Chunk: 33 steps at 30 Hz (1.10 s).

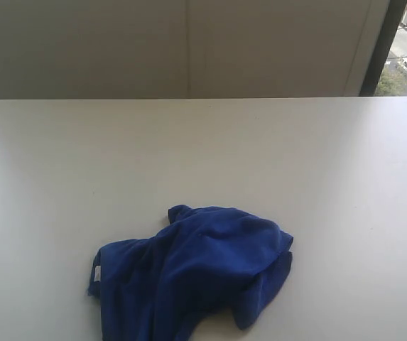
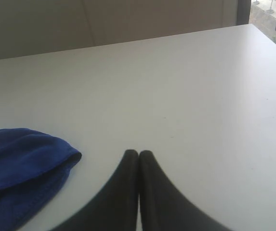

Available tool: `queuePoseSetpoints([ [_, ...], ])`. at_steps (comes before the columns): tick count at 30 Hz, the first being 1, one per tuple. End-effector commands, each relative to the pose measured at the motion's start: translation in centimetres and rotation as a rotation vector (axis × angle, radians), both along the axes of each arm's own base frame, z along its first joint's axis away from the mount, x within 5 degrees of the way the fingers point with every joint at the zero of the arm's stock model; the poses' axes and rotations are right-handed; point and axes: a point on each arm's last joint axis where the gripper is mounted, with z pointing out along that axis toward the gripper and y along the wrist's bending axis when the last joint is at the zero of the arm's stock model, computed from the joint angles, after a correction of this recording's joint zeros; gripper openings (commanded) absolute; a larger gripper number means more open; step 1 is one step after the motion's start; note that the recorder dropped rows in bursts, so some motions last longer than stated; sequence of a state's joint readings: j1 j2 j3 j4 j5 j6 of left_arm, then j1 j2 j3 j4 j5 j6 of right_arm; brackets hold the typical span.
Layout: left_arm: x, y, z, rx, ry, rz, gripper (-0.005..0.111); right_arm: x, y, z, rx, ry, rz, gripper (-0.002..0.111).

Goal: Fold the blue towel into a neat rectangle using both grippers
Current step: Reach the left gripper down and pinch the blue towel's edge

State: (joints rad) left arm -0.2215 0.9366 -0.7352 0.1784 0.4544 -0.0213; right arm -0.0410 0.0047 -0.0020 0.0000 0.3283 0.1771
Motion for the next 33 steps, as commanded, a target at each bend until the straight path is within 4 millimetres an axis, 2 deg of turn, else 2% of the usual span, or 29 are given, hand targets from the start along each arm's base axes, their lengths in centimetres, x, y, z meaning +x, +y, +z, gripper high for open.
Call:
queuePoseSetpoints([
  [1, 0.1, -6.3, -2.4, -0.074, 0.324, -0.479, 0.0, 0.0, 0.0, 0.0, 0.003, -0.011, -0.002, 0.0],
  [5, -0.3, -12.2, -5.5, -0.059, 0.409, -0.692, 0.0, 0.0, 0.0, 0.0, 0.003, -0.011, -0.002, 0.0],
  [11, -0.9, -17.2, -7.6, -0.036, 0.386, -0.808, 0.0, 0.0, 0.0, 0.0, 0.003, -0.011, -0.002, 0.0],
  [13, -1.2, -18.1, -8.1, -0.048, 0.416, -0.816, 0.0, 0.0, 0.0, 0.0, 0.003, -0.011, -0.002, 0.0],
  [15, -1.5, -18.8, -8.8, -0.053, 0.448, -0.824, 0.007, 0.0, 0.0, 0.0, 0.003, -0.011, -0.002, 0.0],
  [20, -2.5, -20.0, -10.5, -0.01, 0.511, -0.871, 0.041, 0.0, 0.0, 0.0, 0.003, -0.011, -0.002, 0.0],
  [22, -2.8, -20.5, -11.0, 0.001, 0.52, -0.884, 0.049, 0.0, 0.0, 0.0, 0.003, -0.011, -0.002, 0.0],
  [26, -2.9, -21.1, -11.9, 0.005, 0.52, -0.878, 0.051, 0.0, 0.0, 0.0, 0.003, -0.011, -0.002, 0.0],
  [33, -2.8, -21.3, -12.8, -0.049, 0.592, -0.732, 0.051, 0.0, 0.0, 0.0, 0.003, -0.011, -0.002, 0.0],
])
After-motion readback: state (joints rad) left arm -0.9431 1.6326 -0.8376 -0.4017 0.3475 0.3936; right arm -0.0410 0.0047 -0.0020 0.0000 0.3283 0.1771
